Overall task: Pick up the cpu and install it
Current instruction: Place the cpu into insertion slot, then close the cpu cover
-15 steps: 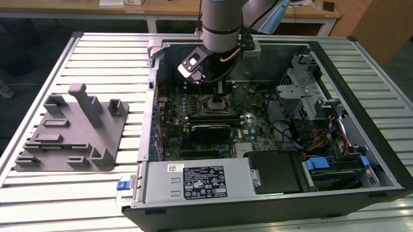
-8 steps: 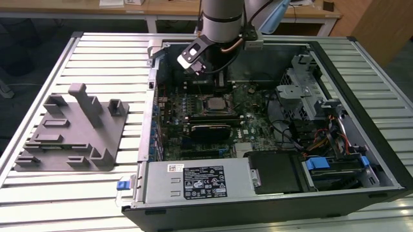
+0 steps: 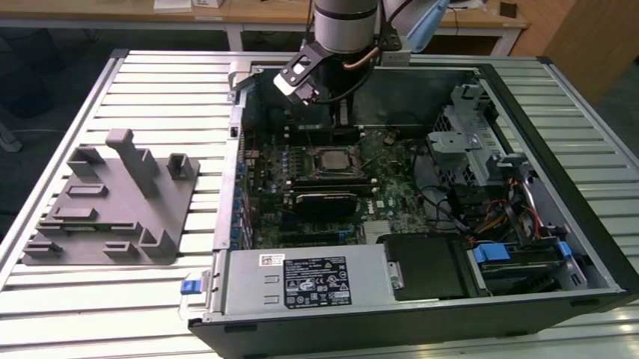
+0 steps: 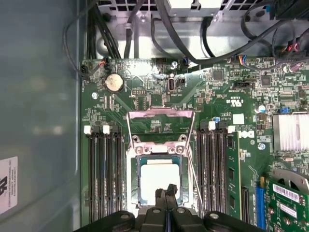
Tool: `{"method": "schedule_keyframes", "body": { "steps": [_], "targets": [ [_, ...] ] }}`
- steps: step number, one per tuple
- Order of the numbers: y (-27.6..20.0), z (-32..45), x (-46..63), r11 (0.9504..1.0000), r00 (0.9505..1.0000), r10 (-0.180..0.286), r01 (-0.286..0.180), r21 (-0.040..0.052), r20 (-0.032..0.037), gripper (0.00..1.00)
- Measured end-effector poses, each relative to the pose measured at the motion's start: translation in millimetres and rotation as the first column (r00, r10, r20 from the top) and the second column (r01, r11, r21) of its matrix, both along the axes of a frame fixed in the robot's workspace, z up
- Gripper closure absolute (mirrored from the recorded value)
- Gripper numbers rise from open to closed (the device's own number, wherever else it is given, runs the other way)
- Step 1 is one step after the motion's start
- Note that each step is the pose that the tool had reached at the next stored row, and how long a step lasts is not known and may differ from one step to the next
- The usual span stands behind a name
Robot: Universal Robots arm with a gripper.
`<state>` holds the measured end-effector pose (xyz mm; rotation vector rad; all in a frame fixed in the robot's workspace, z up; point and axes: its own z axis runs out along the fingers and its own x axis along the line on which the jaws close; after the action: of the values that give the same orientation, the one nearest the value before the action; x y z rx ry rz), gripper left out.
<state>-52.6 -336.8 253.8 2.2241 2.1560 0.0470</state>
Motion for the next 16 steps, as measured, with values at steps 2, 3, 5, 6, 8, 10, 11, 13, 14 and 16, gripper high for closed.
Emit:
{"method": "schedule_keyframes", "body": {
  "steps": [2, 3, 5, 6, 8, 10, 11, 13, 14, 16],
  "targets": [
    [0.0, 0.1, 0.0, 1.0000, 1.0000, 0.000, 0.000, 0.0001, 0.0000, 0.89],
    [0.0, 0.2, 0.0, 1.0000, 1.0000, 0.000, 0.000, 0.0000, 0.0000, 0.89],
    [0.0, 0.3, 0.0, 1.0000, 1.0000, 0.000, 0.000, -0.0001, 0.0000, 0.89],
    [0.0, 0.7, 0.0, 1.0000, 1.0000, 0.000, 0.000, -0.0001, -0.0001, 0.89],
    [0.0, 1.1, 0.0, 1.0000, 1.0000, 0.000, 0.000, -0.0001, 0.0000, 0.89],
    [0.0, 1.2, 0.0, 1.0000, 1.0000, 0.000, 0.000, -0.0001, -0.0001, 0.89],
    [0.0, 1.2, 0.0, 1.0000, 1.0000, 0.000, 0.000, -0.0001, 0.0000, 0.89],
    [0.0, 1.3, 0.0, 1.0000, 1.0000, 0.000, 0.000, -0.0001, -0.0001, 0.89],
    [0.0, 1.4, 0.0, 1.0000, 1.0000, 0.000, 0.000, -0.0001, -0.0001, 0.89],
    [0.0, 1.5, 0.0, 1.0000, 1.0000, 0.000, 0.000, -0.0001, -0.0001, 0.89]
  ]
}}
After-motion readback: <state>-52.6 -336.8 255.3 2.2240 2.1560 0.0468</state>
